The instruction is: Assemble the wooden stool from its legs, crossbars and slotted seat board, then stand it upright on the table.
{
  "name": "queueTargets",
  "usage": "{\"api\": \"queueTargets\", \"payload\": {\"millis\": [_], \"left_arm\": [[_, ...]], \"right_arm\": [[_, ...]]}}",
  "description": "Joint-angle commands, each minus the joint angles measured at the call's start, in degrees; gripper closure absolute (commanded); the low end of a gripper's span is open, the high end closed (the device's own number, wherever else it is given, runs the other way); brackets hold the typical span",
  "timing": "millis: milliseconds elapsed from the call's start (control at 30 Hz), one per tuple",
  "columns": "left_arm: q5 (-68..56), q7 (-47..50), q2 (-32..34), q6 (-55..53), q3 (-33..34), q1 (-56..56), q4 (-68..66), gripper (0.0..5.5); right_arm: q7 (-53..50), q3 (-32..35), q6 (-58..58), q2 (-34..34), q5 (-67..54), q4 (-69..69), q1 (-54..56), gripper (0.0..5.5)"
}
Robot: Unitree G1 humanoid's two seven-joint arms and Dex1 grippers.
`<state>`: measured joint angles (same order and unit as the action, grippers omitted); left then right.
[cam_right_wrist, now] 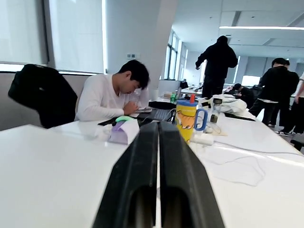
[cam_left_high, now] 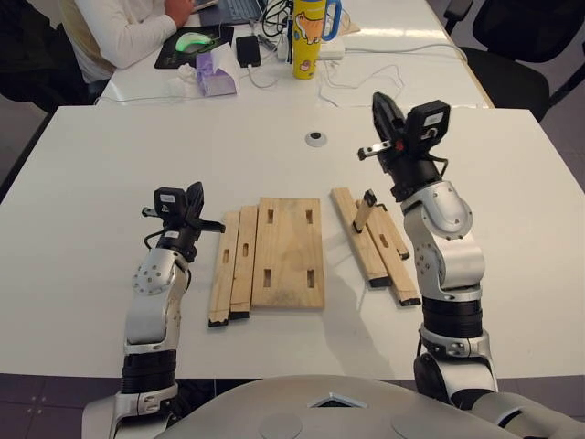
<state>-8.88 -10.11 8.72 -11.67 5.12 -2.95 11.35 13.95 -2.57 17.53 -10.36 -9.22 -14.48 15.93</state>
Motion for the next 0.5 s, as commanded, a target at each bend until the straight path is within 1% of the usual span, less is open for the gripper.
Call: {"api": "queueTargets", "payload": {"millis": [33, 100, 167, 333, 433, 500], "left_arm": [[0.0, 0.3, -0.2, 0.0, 0.1, 0.6, -0.2, 5.50], [0.0, 0.3, -0.2, 0.0, 0.1, 0.5, -0.2, 5.50], [0.0, 0.4, -0.2, 0.0, 0.2, 0.4, -0.1, 5.50], [0.0, 0.4, -0.4, 0.1, 0.2, 0.3, -0.1, 5.50], [0.1, 0.4, -0.6, 0.2, 0.0, 0.0, -0.1, 5.50], [0.2, 0.6, -0.7, 0.2, 0.0, -0.1, -0.1, 5.50]], "right_arm": [[-0.1, -2.4, 7.8, -2.9, 3.7, 6.0, -4.1, 5.49], [-0.3, -2.0, 9.8, -3.0, 3.8, 7.2, -4.8, 5.49], [-0.2, -1.3, 9.3, -2.6, 3.3, 7.2, -4.7, 5.49], [0.4, 2.1, 1.9, 1.0, -1.5, 3.0, -3.2, 5.49], [-1.4, 5.8, -2.2, 3.4, -4.4, 1.1, -1.8, 5.49], [-2.9, 8.3, -4.5, 3.3, -4.6, 0.4, 0.1, 5.49]]}}
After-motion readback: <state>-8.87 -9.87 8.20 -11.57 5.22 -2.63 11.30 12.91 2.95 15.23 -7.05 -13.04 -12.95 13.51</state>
